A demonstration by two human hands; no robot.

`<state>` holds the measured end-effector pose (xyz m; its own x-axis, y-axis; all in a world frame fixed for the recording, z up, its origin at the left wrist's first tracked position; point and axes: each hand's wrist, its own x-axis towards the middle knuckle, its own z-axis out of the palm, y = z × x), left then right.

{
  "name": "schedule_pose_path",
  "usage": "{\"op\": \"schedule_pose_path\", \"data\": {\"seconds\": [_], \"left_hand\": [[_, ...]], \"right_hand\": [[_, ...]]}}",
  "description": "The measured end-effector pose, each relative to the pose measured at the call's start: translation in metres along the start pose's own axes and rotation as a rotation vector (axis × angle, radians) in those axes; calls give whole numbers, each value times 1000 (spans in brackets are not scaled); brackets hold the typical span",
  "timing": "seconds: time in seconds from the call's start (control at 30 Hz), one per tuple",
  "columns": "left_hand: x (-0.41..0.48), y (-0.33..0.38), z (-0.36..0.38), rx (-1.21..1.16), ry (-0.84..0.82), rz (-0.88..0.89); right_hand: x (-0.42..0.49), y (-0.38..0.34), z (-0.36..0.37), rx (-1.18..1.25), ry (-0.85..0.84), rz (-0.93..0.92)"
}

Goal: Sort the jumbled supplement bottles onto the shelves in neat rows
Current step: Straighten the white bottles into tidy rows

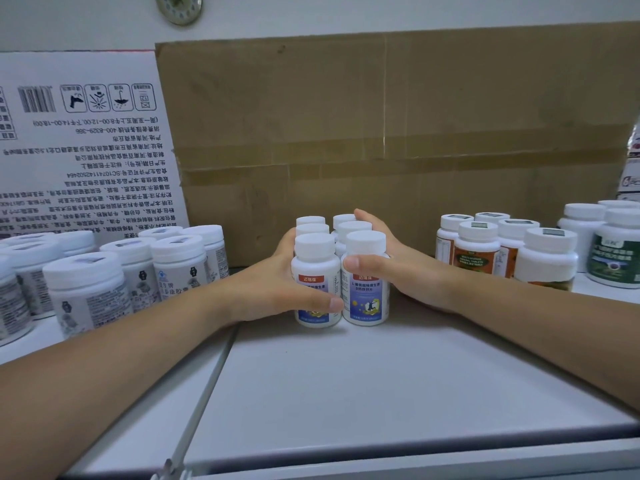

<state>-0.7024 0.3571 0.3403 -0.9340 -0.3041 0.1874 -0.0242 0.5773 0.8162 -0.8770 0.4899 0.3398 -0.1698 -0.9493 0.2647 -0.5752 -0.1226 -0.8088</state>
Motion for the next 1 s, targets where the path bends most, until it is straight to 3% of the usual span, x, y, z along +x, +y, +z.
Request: {"op": "schedule_pose_path", "data": {"seconds": [0.5, 0.7, 1.0], "left_hand": [[-5, 6, 4, 29, 30, -36], [-19, 38, -9, 111, 234, -107], [-75, 92, -57, 507, 248, -173]], "right_hand": [[-1, -3, 0, 52, 10, -18], [-5, -28, -9, 179, 143, -84], [2, -99, -24, -23, 149, -190]]}}
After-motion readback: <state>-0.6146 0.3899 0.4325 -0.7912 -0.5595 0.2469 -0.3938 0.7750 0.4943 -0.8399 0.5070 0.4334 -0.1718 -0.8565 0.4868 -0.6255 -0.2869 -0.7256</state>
